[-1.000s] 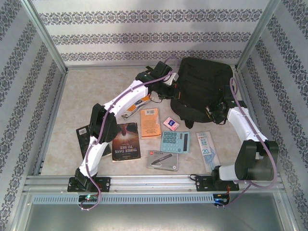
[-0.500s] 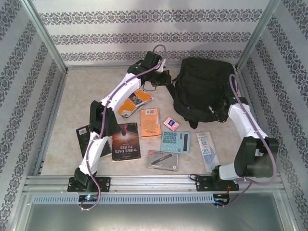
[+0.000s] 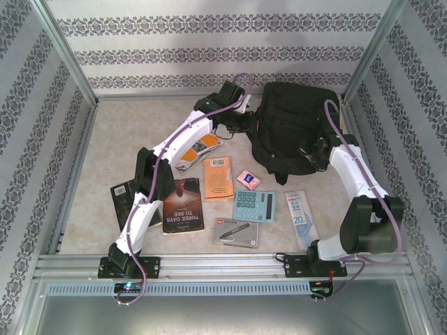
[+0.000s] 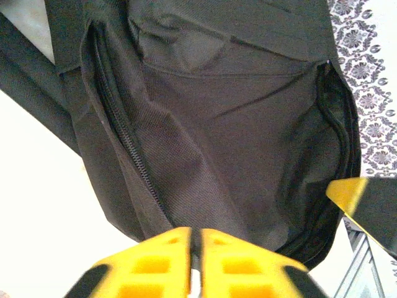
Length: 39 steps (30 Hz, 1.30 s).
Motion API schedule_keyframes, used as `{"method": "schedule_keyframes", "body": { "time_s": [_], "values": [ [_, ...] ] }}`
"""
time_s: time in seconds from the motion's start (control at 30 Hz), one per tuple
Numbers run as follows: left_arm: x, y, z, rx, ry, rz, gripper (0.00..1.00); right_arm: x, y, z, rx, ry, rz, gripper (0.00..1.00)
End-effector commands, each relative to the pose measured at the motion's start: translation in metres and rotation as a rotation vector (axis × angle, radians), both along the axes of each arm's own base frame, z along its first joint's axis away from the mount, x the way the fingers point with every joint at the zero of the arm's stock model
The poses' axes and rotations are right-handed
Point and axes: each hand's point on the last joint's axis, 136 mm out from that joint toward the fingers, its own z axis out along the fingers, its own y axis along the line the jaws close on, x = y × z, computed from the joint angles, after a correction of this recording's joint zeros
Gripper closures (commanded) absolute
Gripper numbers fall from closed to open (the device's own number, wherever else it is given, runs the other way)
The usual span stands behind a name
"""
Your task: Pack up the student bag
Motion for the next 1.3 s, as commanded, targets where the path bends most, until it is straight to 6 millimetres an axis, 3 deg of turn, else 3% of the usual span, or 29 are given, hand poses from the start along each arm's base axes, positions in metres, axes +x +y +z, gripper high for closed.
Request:
{"method": "schedule_keyframes", "body": {
  "time_s": [0.0, 0.2, 0.3, 0.37, 0.6, 0.7, 0.87, 1.27],
  "values": [
    [-0.019, -0.001, 0.0, -0.006, 0.076, -0.004, 0.75, 0.0, 0.01, 0.023, -0.053, -0.089, 0.091, 0.48],
    [-0.041, -0.016, -0.012, -0.013, 0.166, -0.019, 0.62, -0.006, 0.045, 0.021, 0.146, -0.078, 0.093, 0.43],
    [-0.041, -0.013, -0.019, 0.013, 0.19, 0.017, 0.62, -0.005, 0.054, 0.03, 0.062, -0.104, 0.168, 0.43],
    [-0.04, -0.008, -0.028, 0.046, 0.198, 0.035, 0.63, -0.003, 0.058, 0.033, 0.02, -0.124, 0.209, 0.43],
    [-0.037, -0.007, -0.05, 0.07, 0.239, 0.052, 0.7, 0.008, 0.097, 0.035, 0.087, -0.216, 0.425, 0.45],
    [-0.033, -0.005, -0.052, 0.064, 0.238, 0.061, 0.75, 0.011, 0.102, 0.032, 0.087, -0.219, 0.461, 0.46],
    [-0.027, 0.002, -0.055, 0.061, 0.24, 0.082, 0.73, 0.017, 0.107, 0.029, 0.105, -0.239, 0.482, 0.47],
    [-0.018, 0.005, -0.073, 0.01, 0.276, 0.101, 0.79, 0.035, 0.144, 0.014, 0.21, -0.222, 0.63, 0.53]
  ]
}}
